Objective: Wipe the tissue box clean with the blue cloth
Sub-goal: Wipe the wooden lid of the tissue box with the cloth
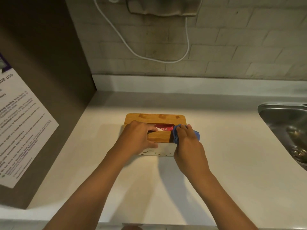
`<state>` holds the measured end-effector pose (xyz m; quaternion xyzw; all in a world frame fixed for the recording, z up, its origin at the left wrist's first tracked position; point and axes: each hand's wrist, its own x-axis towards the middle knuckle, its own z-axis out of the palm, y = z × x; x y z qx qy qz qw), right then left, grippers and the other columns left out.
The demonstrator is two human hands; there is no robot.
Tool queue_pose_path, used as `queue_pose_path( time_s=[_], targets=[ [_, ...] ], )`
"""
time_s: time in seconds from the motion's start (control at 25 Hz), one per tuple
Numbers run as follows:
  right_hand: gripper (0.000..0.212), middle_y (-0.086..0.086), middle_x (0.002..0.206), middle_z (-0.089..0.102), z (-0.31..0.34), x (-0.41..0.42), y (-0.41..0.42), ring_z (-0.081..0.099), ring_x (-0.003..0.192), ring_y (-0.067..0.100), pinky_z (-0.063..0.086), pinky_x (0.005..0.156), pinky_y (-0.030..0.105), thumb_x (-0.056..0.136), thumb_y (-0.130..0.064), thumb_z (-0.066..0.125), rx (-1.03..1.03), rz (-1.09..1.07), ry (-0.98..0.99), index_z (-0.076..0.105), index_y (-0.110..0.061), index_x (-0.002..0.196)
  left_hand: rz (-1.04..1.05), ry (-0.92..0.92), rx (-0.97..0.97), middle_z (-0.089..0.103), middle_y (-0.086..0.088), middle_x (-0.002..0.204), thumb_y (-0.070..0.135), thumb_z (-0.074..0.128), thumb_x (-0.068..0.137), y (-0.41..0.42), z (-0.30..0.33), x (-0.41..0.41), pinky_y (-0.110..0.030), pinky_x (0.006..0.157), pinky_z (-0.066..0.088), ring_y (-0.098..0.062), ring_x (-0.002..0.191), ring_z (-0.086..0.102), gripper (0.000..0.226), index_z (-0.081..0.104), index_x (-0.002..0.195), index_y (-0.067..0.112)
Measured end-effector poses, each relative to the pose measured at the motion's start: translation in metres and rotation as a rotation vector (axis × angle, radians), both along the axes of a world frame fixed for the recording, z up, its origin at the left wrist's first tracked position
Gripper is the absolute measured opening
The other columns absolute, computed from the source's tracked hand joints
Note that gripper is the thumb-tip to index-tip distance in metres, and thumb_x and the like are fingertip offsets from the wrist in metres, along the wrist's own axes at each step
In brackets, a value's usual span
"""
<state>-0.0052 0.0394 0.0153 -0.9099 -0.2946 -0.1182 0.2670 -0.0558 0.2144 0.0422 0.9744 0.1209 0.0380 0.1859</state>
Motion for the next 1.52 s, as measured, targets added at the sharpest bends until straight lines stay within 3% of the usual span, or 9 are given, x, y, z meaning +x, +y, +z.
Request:
queue_pose_path(
  time_s=[0.2, 0.36, 0.56, 0.8, 0.96, 1.04, 1.16, 1.32, 1.52],
  targets=[
    [0.045, 0.005, 0.094, 0.058, -0.004, -0.021, -0.025, 0.051, 0.086, 0.022, 0.036, 0.058, 0.025, 0.059, 0.024, 0.054, -0.018, 0.077, -0.073, 0.06, -0.006, 0.092, 0.01, 0.014, -0.005, 0.072, 0.004, 0.125, 0.044, 0.089, 0.075, -0.002, -0.002, 0.001, -0.026, 0.088, 0.052, -0.015, 0.106, 0.065, 0.066, 0.066, 0.135, 0.031],
    [0.037, 0.005, 0.092, 0.059, 0.001, 0.004, -0.022, 0.056, 0.083, 0.027, 0.04, 0.062, 0.028, 0.065, 0.018, 0.057, -0.028, 0.023, -0.03, 0.058, -0.009, 0.09, 0.0, 0.019, 0.008, 0.071, 0.003, 0.128, 0.044, 0.088, 0.077, -0.004, -0.003, 0.001, -0.026, 0.088, 0.05, -0.016, 0.111, 0.064, 0.067, 0.064, 0.138, 0.03],
    [0.047, 0.013, 0.118, 0.061, -0.018, -0.017, -0.008, 0.055, 0.115, 0.032, 0.053, 0.089, 0.042, 0.067, 0.016, 0.062, -0.095, 0.074, -0.015, 0.062, -0.001, 0.111, 0.041, 0.025, -0.01, 0.069, 0.0, 0.132, 0.041, 0.088, 0.078, -0.01, -0.003, 0.001, -0.028, 0.09, 0.052, -0.018, 0.112, 0.065, 0.069, 0.062, 0.14, 0.028],
    [0.034, 0.008, 0.098, 0.06, -0.003, -0.002, -0.019, 0.055, 0.088, 0.026, 0.051, 0.068, 0.035, 0.066, 0.015, 0.056, -0.033, -0.002, -0.002, 0.059, -0.006, 0.093, 0.048, 0.026, -0.02, 0.068, -0.001, 0.133, 0.039, 0.088, 0.078, -0.012, -0.002, 0.0, -0.028, 0.093, 0.051, -0.019, 0.115, 0.063, 0.07, 0.061, 0.141, 0.027],
    [0.052, 0.018, 0.127, 0.059, -0.015, -0.019, 0.0, 0.05, 0.125, 0.037, 0.046, 0.1, 0.046, 0.069, 0.016, 0.061, -0.129, 0.054, -0.019, 0.061, 0.003, 0.119, 0.063, 0.026, -0.011, 0.068, 0.0, 0.133, 0.039, 0.089, 0.077, -0.013, -0.003, 0.002, -0.03, 0.093, 0.054, -0.019, 0.114, 0.064, 0.07, 0.062, 0.14, 0.028],
    [0.057, 0.018, 0.124, 0.061, -0.014, -0.024, -0.012, 0.054, 0.121, 0.038, 0.052, 0.091, 0.043, 0.062, 0.02, 0.065, -0.11, 0.081, -0.033, 0.063, 0.003, 0.116, 0.068, 0.023, -0.021, 0.069, 0.0, 0.132, 0.04, 0.089, 0.077, -0.012, -0.004, 0.002, -0.029, 0.092, 0.053, -0.019, 0.113, 0.064, 0.069, 0.062, 0.14, 0.028],
    [0.038, 0.012, 0.103, 0.062, -0.002, -0.007, -0.017, 0.059, 0.098, 0.034, 0.05, 0.066, 0.034, 0.064, 0.017, 0.058, -0.09, 0.008, -0.032, 0.062, -0.002, 0.096, 0.044, 0.002, -0.023, 0.069, 0.002, 0.131, 0.039, 0.088, 0.078, -0.011, -0.005, -0.001, -0.024, 0.086, 0.049, -0.017, 0.111, 0.065, 0.067, 0.063, 0.139, 0.028],
    [0.039, 0.012, 0.1, 0.061, -0.005, -0.014, 0.015, 0.057, 0.101, 0.035, 0.048, 0.083, 0.041, 0.07, 0.003, 0.031, -0.125, 0.028, -0.111, 0.062, -0.002, 0.093, 0.033, -0.026, -0.011, 0.072, 0.003, 0.126, 0.043, 0.089, 0.076, -0.013, -0.006, -0.003, -0.022, 0.083, 0.049, -0.016, 0.108, 0.067, 0.067, 0.065, 0.137, 0.029],
    [0.062, 0.019, 0.122, 0.063, -0.02, -0.025, 0.01, 0.056, 0.118, 0.037, 0.05, 0.095, 0.046, 0.055, 0.019, 0.07, -0.074, 0.058, -0.087, 0.065, 0.004, 0.115, 0.022, -0.023, -0.023, 0.071, 0.002, 0.129, 0.043, 0.088, 0.078, -0.013, -0.006, -0.002, -0.027, 0.09, 0.053, -0.017, 0.113, 0.066, 0.065, 0.065, 0.137, 0.027]
  ],
)
